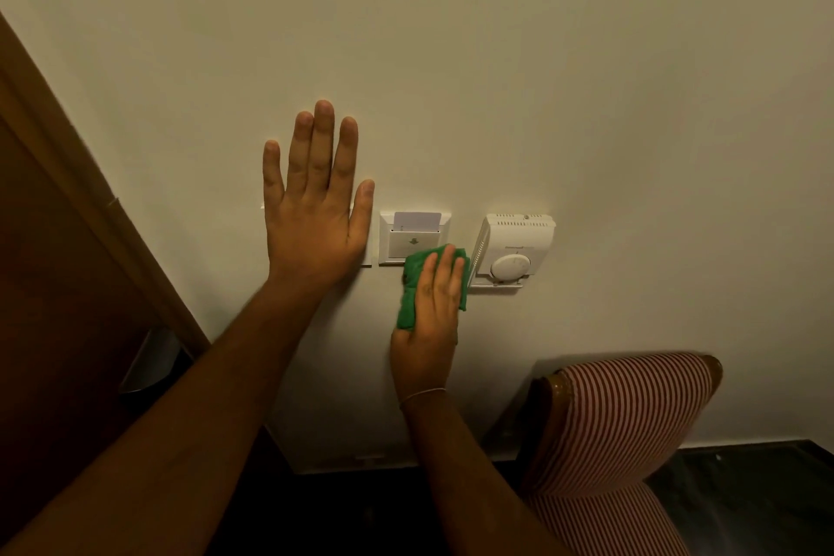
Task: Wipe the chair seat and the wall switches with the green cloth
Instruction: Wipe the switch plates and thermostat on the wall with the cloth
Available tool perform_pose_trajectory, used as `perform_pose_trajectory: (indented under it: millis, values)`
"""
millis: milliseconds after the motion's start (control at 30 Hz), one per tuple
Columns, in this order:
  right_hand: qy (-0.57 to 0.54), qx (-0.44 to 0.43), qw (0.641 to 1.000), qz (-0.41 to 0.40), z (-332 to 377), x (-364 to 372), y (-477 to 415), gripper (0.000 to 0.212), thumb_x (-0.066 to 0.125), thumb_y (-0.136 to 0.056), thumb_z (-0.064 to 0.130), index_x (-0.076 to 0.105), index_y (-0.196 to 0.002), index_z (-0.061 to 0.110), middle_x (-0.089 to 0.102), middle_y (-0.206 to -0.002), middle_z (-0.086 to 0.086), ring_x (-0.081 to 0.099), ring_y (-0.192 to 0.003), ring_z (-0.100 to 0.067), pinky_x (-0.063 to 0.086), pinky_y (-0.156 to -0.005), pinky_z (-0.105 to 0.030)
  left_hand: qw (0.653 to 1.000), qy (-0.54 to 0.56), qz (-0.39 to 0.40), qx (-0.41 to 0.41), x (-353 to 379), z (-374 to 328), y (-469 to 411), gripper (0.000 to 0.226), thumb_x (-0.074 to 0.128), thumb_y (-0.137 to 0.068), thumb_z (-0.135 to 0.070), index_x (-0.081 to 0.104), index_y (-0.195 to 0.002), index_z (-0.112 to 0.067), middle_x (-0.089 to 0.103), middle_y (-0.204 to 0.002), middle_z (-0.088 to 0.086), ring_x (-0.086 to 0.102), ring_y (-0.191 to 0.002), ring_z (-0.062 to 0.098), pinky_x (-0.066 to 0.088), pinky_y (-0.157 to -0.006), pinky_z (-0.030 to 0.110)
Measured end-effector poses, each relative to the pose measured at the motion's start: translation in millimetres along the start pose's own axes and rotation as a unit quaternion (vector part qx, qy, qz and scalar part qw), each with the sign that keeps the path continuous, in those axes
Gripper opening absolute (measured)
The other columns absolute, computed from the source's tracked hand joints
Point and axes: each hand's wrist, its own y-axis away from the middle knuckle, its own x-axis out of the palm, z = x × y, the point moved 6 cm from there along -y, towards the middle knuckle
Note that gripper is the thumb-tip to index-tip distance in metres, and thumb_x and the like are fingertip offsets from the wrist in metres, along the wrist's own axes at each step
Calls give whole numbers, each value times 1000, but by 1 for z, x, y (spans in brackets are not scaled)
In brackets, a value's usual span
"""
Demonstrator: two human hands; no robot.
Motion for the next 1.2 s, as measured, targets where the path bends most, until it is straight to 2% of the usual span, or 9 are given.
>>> perform_pose_trajectory:
  millis: [200,300,367,500,600,733,867,1033,1200]
  values:
    - [-22,29,999,-8,13,2,1,96,49,-79,-14,17,-166,11,10,-177,-4,-4,-165,-22,15,-130,-50,1000,5,-2,2,1,-1,0,76,28,-121,-47,-18,-176,-24,-35,-180,-4,-28,-169,16,-16,-137,45]
    - [-23,18,1000,6,30,6,0,92,35,-78,-3,10,-165,12,10,-175,-6,-7,-164,-22,15,-128,-52,1000,3,-6,3,2,1,0,76,29,-121,-47,-17,-176,-21,-34,-180,-3,-27,-169,17,-15,-137,46]
    - [-17,-4,1000,7,43,9,0,87,32,-78,3,15,-164,7,16,-172,-10,-3,-161,-22,14,-125,-53,1000,3,-4,3,2,2,0,76,29,-120,-47,-16,-176,-21,-34,-180,-3,-27,-169,17,-16,-137,46]
    - [35,-52,998,9,54,12,2,88,55,-74,3,30,-159,6,27,-167,-13,11,-157,-24,13,-123,-48,1000,0,-1,1,3,2,-1,76,28,-120,-47,-18,-176,-23,-35,-180,-3,-28,-169,17,-17,-137,46]
    - [58,-74,995,31,46,13,5,93,57,-70,0,30,-159,5,33,-167,-15,11,-158,-24,14,-124,-47,1000,2,5,1,3,0,-1,76,27,-120,-47,-19,-176,-23,-36,-179,-3,-29,-169,17,-19,-136,45]
    - [44,-68,993,83,30,17,14,95,48,-73,0,20,-164,9,3,-174,0,-16,-163,-15,7,-127,-42,1000,-2,9,-1,2,0,-2,76,26,-120,-48,-18,-176,-22,-36,-180,-3,-29,-169,17,-20,-136,44]
    - [23,-42,991,122,9,16,24,113,56,-70,-8,7,-168,19,-15,-176,7,-16,-163,-13,2,-128,-41,1000,-8,16,-1,1,1,-2,77,28,-120,-48,-18,-176,-22,-35,-180,-3,-29,-169,17,-21,-136,43]
    - [7,-33,990,140,-1,2,30,109,37,-73,4,-11,-166,33,-16,-175,13,-12,-164,-13,3,-128,-41,999,-2,44,-6,-6,-3,-3,81,34,-120,-45,-18,-177,-20,-31,-180,-1,-31,-168,17,-18,-136,45]
    - [-10,-30,988,153,-13,-18,39,109,50,-73,-6,7,-168,25,-5,-177,8,-4,-165,-18,12,-131,-45,996,17,63,-54,-20,-12,18,78,29,-118,-47,-4,-181,-16,-21,-184,3,-22,-171,18,-15,-138,41]
